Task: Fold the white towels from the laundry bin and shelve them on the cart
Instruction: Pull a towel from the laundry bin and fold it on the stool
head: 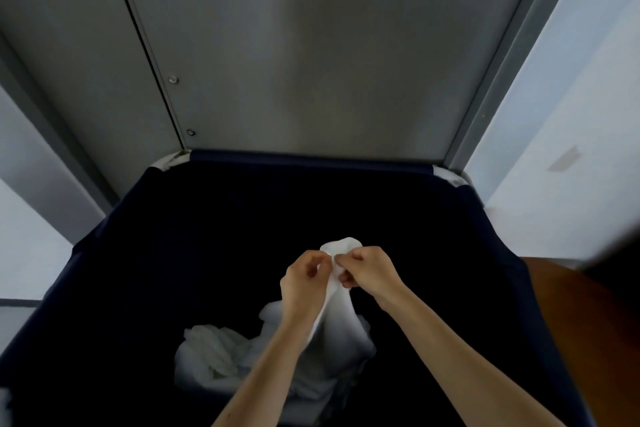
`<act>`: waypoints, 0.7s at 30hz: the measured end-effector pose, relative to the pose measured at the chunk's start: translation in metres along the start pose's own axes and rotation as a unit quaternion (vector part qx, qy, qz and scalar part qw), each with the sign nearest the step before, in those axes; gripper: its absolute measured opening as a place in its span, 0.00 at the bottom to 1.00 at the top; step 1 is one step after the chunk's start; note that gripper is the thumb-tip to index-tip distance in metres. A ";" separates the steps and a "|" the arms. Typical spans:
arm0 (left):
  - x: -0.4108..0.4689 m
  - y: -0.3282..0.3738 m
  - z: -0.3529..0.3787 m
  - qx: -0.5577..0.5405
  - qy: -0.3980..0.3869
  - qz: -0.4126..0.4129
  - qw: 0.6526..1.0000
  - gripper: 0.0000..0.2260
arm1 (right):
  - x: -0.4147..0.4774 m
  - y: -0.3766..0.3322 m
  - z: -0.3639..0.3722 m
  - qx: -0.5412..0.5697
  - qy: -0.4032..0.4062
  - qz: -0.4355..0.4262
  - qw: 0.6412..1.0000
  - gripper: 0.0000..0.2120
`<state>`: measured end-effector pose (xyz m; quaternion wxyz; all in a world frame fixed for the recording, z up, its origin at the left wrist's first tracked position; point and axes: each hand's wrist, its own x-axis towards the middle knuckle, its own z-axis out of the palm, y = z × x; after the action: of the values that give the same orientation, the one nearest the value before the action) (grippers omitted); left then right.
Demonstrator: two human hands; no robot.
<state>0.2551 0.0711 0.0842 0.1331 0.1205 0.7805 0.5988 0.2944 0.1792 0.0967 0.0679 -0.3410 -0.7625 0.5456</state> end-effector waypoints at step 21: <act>-0.013 -0.018 0.018 -0.283 -0.006 -0.128 0.951 0.08 | -0.017 0.015 0.006 0.093 0.004 0.036 0.995 0.12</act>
<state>0.2734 0.0779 0.0635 0.2418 -0.0191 0.5875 0.7720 0.3111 0.1669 0.0857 0.0826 -0.3622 -0.6957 0.6148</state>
